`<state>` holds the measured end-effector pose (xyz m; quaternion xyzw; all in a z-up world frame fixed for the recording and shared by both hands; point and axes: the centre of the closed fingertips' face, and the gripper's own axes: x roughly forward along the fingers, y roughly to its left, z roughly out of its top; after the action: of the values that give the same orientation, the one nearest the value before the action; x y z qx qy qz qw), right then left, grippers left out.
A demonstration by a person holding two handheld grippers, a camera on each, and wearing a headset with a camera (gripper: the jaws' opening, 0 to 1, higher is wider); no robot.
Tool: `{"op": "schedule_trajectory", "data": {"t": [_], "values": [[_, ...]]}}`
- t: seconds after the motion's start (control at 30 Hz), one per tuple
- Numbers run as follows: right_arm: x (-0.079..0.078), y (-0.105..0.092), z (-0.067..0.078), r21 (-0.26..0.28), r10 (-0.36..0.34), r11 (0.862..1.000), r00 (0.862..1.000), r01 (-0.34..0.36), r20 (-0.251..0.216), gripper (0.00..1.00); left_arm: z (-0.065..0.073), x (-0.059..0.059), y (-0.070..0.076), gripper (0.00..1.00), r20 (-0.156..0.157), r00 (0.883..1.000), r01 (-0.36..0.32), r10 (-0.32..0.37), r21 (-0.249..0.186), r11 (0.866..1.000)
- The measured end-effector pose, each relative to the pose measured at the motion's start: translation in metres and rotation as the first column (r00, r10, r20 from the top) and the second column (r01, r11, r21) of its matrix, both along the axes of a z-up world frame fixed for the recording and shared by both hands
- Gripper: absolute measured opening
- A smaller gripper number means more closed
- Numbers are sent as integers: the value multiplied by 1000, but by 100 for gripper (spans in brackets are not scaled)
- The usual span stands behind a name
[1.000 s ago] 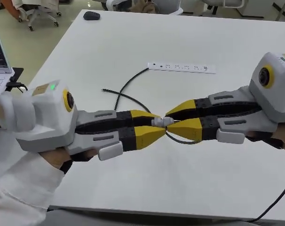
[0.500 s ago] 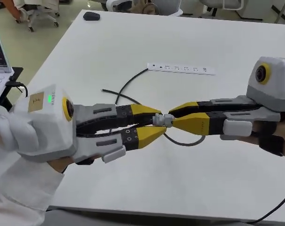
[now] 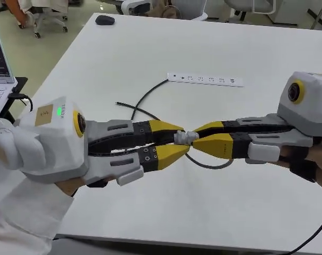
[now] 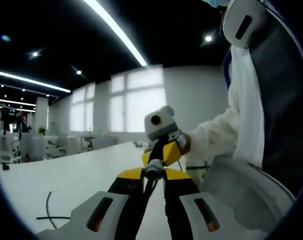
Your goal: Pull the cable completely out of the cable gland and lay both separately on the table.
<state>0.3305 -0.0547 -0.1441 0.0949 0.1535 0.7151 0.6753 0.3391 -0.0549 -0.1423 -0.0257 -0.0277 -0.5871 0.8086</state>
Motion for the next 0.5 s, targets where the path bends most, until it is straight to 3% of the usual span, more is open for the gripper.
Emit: {"op": "schedule_trajectory", "data": {"t": [0.03, 0.07, 0.17, 0.23, 0.27, 0.33, 0.37, 0.4, 0.43, 0.47, 0.5], "values": [[0, 0, 0, 0, 1, 1000, 1000, -1, 19, 12, -2, -1, 0, 16, -54, 998, 11, -11, -10, 1000], [-2, 0, -1, -2, 4, 1000, 1000, -4, 29, 12, -2, -1, 0, 16, -70, 997, 16, -16, -10, 1000], [-2, 0, -1, 0, 2, 1000, 998, -2, 59, 12, -2, -2, 1, 16, -76, 997, 16, -17, -17, 1000], [-3, 0, 0, -3, 3, 1000, 996, -3, 85, 12, -3, -3, 0, 16, -108, 994, 20, -22, -25, 999], [-3, 0, -1, -11, 6, 1000, 995, -5, 101, 12, -7, -4, 0, 16, -164, 986, 30, -34, -28, 999], [-5, 0, -2, -18, 14, 1000, 990, -11, 139, 12, -9, -5, 0, 16, -217, 975, 44, -49, -31, 999], [-7, -1, -4, -31, 25, 999, 985, -20, 170, 12, -9, -6, 0, 16, -228, 972, 47, -54, -39, 998], [-10, -1, -2, -20, 32, 999, 980, -29, 199, 12, -9, -11, 0, 16, -323, 942, 69, -88, -71, 995], [-11, -1, -1, -16, 30, 999, 978, -28, 204, 12, -8, -12, 1, 16, -331, 939, 72, -93, -78, 994], [-9, -1, -1, -19, 28, 1000, 972, -24, 235, 11, -8, -10, 2, 16, -319, 944, 67, -88, -76, 995], [-10, 0, 1, -13, 33, 999, 962, -31, 271, 11, -7, -10, 3, 16, -329, 940, 63, -88, -84, 994]]}}
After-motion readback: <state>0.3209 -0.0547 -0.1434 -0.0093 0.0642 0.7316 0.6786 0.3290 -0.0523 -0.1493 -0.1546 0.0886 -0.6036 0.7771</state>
